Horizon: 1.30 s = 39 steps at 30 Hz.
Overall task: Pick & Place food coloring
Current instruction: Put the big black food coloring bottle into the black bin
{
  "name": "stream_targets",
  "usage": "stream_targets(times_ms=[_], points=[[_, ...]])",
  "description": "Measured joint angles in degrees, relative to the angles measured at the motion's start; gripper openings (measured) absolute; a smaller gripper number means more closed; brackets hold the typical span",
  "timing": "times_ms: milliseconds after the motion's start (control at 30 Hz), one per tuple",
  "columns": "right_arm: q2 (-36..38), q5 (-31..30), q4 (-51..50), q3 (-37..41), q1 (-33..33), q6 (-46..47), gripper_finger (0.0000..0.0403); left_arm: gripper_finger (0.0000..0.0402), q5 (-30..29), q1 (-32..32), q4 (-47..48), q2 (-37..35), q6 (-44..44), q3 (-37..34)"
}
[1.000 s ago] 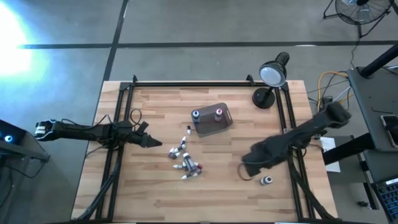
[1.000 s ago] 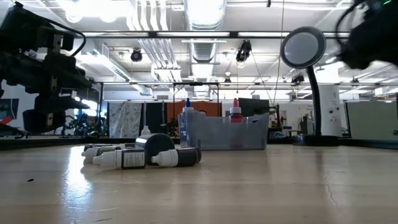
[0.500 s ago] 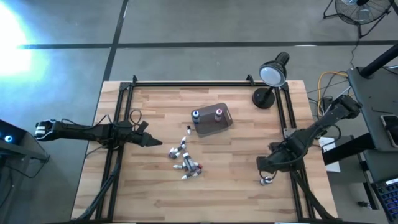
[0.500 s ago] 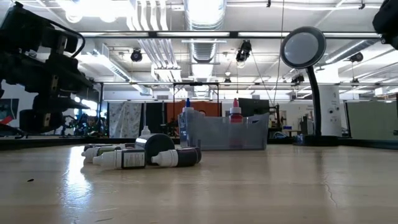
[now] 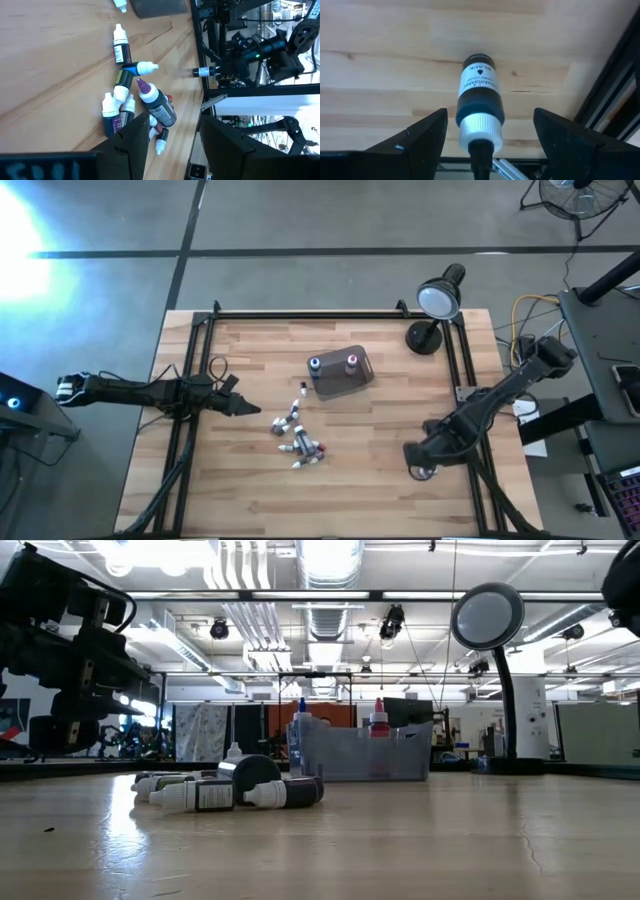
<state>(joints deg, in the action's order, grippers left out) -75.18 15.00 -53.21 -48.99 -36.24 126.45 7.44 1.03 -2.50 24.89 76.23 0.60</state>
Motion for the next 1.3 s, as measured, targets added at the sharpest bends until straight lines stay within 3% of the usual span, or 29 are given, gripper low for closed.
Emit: stream_targets(times_ms=[1300], points=[[-1.81,-0.75,-0.35,-2.91,-0.77,-3.88,0.0143,0.0151,-0.03,-0.01,1.09,0.23,0.57,0.07]])
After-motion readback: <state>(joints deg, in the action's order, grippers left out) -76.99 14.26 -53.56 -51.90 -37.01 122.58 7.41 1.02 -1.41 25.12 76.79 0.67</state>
